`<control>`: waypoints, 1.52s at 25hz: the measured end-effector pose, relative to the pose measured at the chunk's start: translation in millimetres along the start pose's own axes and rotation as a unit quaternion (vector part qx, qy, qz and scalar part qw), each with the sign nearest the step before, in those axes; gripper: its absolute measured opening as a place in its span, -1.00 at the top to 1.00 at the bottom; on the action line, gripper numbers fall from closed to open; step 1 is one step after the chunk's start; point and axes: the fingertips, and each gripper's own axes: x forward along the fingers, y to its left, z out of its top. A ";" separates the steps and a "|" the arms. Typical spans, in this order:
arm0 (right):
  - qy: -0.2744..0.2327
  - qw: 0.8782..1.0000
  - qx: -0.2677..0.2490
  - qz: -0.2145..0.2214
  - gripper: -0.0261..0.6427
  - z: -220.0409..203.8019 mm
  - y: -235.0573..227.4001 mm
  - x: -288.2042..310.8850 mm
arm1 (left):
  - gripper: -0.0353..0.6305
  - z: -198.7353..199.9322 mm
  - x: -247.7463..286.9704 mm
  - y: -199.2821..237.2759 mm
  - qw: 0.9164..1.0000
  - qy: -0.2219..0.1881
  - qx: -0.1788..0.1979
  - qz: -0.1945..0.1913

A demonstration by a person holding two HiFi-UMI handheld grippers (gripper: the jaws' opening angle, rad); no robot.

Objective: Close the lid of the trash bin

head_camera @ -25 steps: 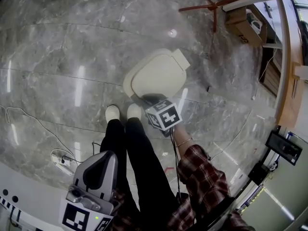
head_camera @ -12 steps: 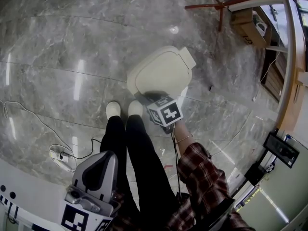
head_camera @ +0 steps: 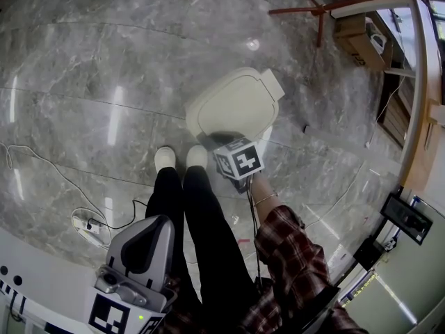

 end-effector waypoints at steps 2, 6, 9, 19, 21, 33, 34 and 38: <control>-0.007 1.000 0.008 0.001 0.78 2.3 1.1 -7.7 | 0.86 0.5 0.0 1.4 1.000 -0.002 0.000 0.000; -0.029 0.999 0.015 0.007 0.78 14.6 6.8 -38.7 | 0.86 9.5 4.2 -8.3 1.000 -0.007 0.008 -0.009; -0.055 0.998 0.018 0.016 0.78 30.3 17.0 -76.8 | 0.86 27.4 8.9 -29.4 0.999 -0.014 0.024 -0.025; -0.181 0.982 0.010 0.056 0.79 102.6 79.0 -261.1 | 0.86 104.4 -7.5 -115.4 0.992 -0.044 0.092 -0.069; -0.215 0.975 0.002 0.054 0.83 116.1 93.6 -303.8 | 0.87 122.8 -16.1 -134.8 0.989 -0.053 0.111 -0.079; -0.406 0.908 -0.095 0.033 0.89 177.0 196.0 -533.2 | 0.87 217.5 -84.1 -224.2 0.964 -0.143 0.197 -0.111; -0.412 0.905 -0.100 0.028 0.89 176.2 200.7 -545.2 | 0.87 220.6 -86.7 -230.0 0.962 -0.146 0.202 -0.113; -0.434 0.894 -0.110 0.002 0.89 174.2 212.3 -579.2 | 0.86 232.7 -91.8 -250.6 0.953 -0.160 0.224 -0.127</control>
